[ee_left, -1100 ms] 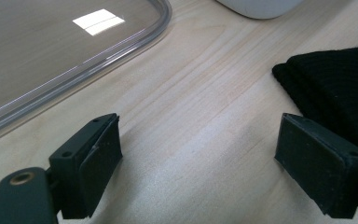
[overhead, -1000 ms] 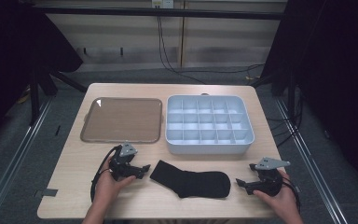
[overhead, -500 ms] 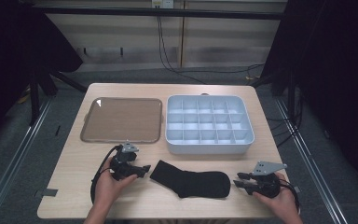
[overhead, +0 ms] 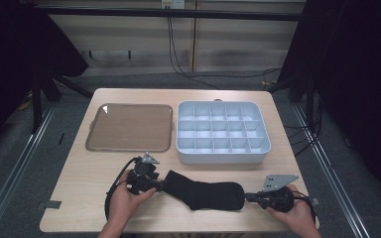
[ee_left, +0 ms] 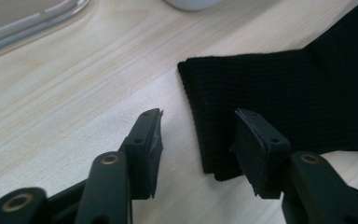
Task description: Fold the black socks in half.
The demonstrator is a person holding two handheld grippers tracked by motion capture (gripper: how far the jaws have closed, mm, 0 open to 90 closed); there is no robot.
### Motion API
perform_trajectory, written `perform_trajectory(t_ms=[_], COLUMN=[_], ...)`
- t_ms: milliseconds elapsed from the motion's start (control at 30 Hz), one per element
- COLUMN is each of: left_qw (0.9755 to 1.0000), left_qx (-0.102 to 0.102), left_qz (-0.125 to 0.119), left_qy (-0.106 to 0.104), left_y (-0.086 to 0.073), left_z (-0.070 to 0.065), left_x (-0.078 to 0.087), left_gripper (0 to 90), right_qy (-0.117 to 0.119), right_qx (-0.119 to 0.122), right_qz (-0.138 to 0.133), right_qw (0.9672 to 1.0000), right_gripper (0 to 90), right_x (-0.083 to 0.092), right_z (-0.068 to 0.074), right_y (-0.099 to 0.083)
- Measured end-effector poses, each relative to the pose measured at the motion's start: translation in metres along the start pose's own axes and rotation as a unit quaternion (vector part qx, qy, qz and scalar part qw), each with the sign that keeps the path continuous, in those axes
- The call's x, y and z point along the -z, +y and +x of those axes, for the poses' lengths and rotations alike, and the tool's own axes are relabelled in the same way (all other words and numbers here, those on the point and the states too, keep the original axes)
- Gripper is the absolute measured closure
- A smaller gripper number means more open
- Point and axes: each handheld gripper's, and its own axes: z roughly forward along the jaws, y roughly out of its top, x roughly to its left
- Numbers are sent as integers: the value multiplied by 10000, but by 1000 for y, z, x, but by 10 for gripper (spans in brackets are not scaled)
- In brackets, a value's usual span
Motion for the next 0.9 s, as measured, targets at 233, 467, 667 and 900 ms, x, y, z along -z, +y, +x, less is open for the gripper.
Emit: perform_trajectory(t_ms=[233, 467, 667, 900], left_qw=[9998, 9992, 9988, 9980], left_qx=[141, 186, 270, 482], left_qz=[126, 256, 271, 231], left_qy=[-88, -254, -302, -333], left_y=[4, 5, 7, 10], left_z=[0, -1, -3, 2], left_x=[-3, -7, -8, -1], left_gripper=[589, 686, 775, 831], right_qy=[141, 151, 178, 162], right_qx=[-74, -181, -195, -220], right_qz=[23, -12, -50, -32], right_qw=[9999, 9997, 9996, 9996], right_gripper=[900, 900, 900, 900], right_x=[-4, -6, -9, -11], right_z=[2, 1, 1, 2], right_y=[-3, -5, -4, -1])
